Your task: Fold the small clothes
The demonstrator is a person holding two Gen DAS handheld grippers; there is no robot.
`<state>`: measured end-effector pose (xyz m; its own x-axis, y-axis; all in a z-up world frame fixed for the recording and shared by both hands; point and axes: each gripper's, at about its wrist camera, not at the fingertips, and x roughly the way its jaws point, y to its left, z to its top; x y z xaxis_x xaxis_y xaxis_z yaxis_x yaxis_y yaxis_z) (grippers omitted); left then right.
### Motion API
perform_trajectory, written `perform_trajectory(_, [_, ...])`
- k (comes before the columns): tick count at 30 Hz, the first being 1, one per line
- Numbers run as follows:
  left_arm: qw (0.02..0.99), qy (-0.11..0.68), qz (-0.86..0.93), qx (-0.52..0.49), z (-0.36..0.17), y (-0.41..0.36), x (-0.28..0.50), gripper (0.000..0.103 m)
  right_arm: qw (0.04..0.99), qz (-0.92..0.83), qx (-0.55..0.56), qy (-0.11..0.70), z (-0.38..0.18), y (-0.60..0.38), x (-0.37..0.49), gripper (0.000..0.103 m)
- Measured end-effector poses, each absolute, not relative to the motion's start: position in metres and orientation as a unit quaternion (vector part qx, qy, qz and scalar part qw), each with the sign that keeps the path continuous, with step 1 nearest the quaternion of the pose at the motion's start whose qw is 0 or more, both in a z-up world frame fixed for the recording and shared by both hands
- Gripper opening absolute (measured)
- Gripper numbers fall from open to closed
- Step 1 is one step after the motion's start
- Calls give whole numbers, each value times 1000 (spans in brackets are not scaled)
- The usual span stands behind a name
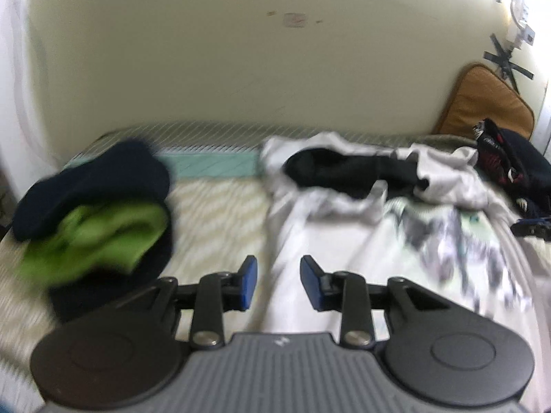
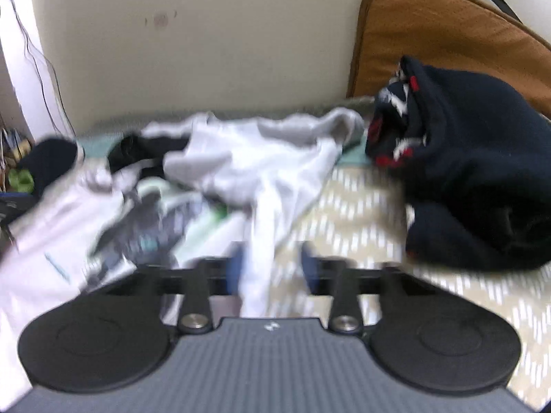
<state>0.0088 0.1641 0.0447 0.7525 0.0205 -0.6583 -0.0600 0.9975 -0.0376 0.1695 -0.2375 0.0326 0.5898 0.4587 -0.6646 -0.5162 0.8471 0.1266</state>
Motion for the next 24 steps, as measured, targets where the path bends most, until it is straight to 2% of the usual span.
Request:
perform_trajectory(1, [935, 353, 34, -32, 46, 169, -2, 28, 901, 245, -43, 356, 29, -240, 170, 4])
perform_trajectory(4, [933, 352, 66, -37, 48, 183, -32, 28, 907, 200, 13, 371, 23, -261, 181, 4])
perform_trajectory(6, [933, 349, 82, -37, 52, 191, -54, 29, 910, 192, 18, 368, 25, -267, 174, 10])
perform_trajectory(7, [932, 350, 88, -35, 53, 195, -65, 29, 910, 192, 18, 366, 28, -269, 168, 17])
perform_trajectory(14, [916, 391, 39, -80, 42, 199, -127, 33, 861, 306, 92, 395, 39, -309, 100, 22])
perform_trajectory(16, [910, 402, 19, -102, 34, 195, -134, 44, 852, 317, 91, 407, 39, -321, 80, 22])
perform_trajectory(17, [908, 404, 9, -110, 30, 192, -137, 47, 848, 320, 92, 413, 40, -328, 69, 23])
perform_trajectory(19, [907, 408, -2, -107, 22, 184, -141, 48, 842, 322, 96, 422, 43, -342, 48, 24])
perform_trajectory(22, [905, 415, -4, -97, 14, 175, -146, 50, 836, 321, 102, 433, 42, -359, 21, 32])
perform_trajectory(24, [904, 417, -5, -99, 15, 173, -152, 51, 830, 323, 105, 443, 39, -364, 2, 33])
